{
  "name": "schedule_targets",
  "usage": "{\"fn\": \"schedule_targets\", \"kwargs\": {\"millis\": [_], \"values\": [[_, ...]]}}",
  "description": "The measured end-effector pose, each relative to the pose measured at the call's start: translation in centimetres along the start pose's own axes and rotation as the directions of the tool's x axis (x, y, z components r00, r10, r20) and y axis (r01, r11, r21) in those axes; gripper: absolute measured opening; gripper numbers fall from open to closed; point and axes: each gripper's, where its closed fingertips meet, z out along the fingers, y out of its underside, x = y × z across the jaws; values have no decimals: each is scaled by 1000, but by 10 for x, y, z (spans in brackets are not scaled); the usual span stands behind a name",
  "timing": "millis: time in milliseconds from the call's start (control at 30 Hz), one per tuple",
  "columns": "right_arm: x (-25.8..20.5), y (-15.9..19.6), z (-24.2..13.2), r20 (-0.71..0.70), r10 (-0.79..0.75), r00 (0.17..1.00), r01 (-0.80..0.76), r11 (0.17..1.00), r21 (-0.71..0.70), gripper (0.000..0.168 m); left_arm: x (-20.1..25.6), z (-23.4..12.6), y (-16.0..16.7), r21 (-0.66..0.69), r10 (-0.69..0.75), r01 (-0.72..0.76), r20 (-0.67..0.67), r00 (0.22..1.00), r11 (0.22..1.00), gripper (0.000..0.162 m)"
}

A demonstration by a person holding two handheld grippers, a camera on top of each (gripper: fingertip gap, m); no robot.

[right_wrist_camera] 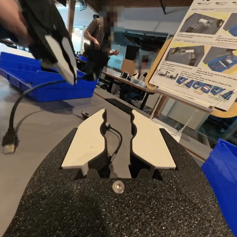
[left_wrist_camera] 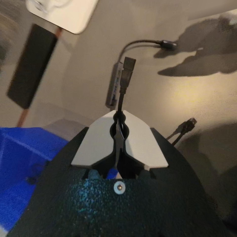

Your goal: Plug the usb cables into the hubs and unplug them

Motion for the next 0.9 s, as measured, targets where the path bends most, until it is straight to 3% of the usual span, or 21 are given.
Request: {"fn": "schedule_targets", "kwargs": {"millis": [100,333,700,900], "values": [[-1,-1,0,4,1,1000,-1,1000,1,35,26,33,12,-90,16,-23,-75,997,996,5],[-7,0,1,24,-20,1000,20,1000,-4,34,57,74,27,-161,-17,-14,-189,982,987,5],[-11,2,2,49,-18,999,19,1000,-13,34,58,86,26,-112,-73,50,-207,976,992,4],[-13,1,2,57,-18,998,19,1000,-10,34,62,91,33,-163,-54,20,-206,977,986,4]]}}
